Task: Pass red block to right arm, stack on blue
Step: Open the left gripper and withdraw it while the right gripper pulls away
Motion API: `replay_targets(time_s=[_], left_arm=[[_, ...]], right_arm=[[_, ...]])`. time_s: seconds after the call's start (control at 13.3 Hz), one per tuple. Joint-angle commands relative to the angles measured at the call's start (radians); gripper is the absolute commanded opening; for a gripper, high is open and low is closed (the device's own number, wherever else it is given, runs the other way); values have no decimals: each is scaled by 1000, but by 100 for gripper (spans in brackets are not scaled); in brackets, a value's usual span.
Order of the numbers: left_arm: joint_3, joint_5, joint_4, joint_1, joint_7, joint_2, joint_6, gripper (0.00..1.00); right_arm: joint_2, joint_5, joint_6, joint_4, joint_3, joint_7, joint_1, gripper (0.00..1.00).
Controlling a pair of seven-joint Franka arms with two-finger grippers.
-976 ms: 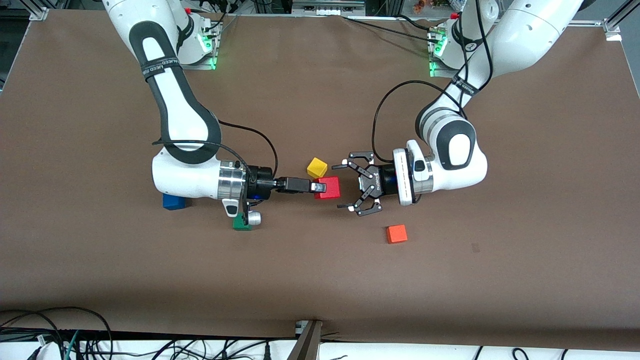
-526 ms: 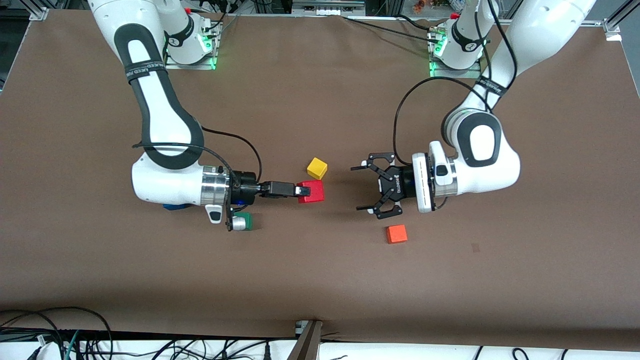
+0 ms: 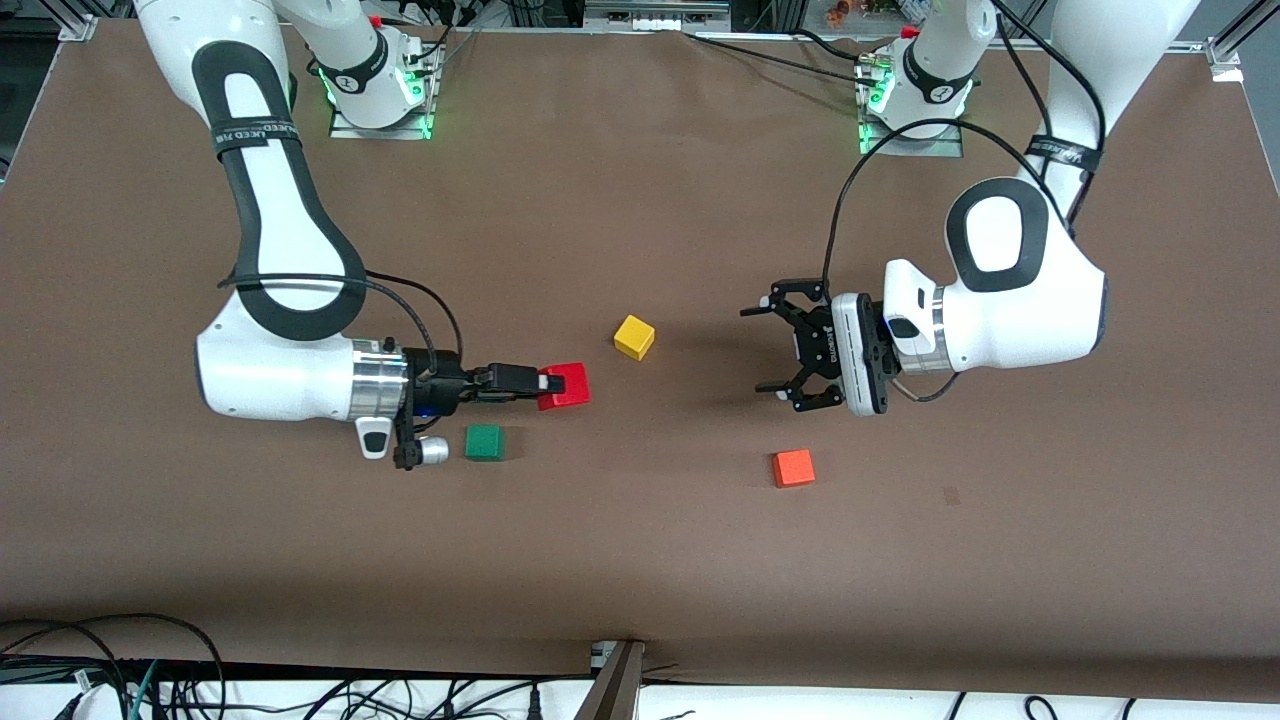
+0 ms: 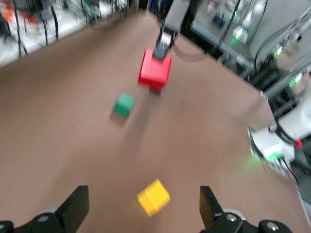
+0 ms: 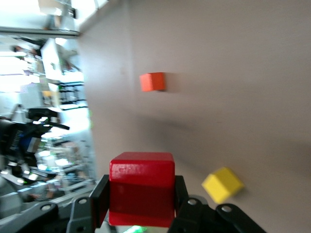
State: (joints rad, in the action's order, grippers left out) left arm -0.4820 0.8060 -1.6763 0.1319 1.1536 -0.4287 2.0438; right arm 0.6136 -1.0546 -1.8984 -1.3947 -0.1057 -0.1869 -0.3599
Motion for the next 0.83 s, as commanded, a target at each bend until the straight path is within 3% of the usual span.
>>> replay_targets(time_s=[0.0,0.23,0.53,0.75], left_arm=[[6,-160,-3,25,-132,33,-105,100],[8,-371,0,32,-332,62,-190,100],[9,-583,1,61,-642,169,-350,100],[9,-737,3,90,-854,240,-427,100]], right_arm=[[-40,195,19,-6,-21,-9,-1,0],[-44,462,21,-6,-38,-35,1,0],[-44,661,71,-21,-129,-131,-1,0],[-58,864,75,-56,-135,-123,-1,0]])
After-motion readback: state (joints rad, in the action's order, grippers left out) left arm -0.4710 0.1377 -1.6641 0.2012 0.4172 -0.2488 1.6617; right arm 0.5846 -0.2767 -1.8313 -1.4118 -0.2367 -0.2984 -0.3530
